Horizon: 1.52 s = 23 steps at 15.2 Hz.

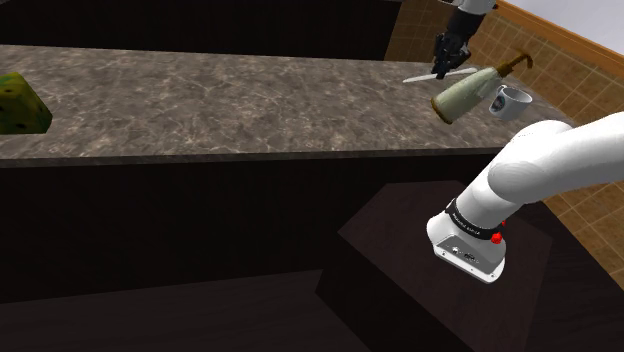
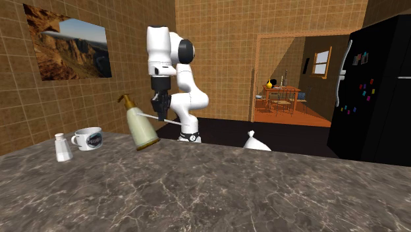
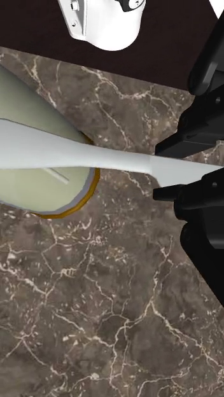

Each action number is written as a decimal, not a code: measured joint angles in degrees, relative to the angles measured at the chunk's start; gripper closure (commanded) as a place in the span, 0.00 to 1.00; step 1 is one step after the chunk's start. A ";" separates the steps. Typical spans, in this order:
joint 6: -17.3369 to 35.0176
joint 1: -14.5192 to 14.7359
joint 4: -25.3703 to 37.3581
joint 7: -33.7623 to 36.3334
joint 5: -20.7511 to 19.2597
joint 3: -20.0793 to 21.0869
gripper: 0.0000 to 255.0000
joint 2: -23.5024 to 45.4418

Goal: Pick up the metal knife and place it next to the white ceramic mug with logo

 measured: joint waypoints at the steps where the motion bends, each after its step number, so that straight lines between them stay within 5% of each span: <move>1: -0.33 -0.75 -0.85 -0.72 -0.69 -0.49 1.00 -1.26; 15: -5.70 -11.55 -0.29 -19.36 -12.56 -14.66 1.00 -9.87; 23: -7.24 -13.88 6.05 -30.34 -17.64 -23.93 1.00 -9.01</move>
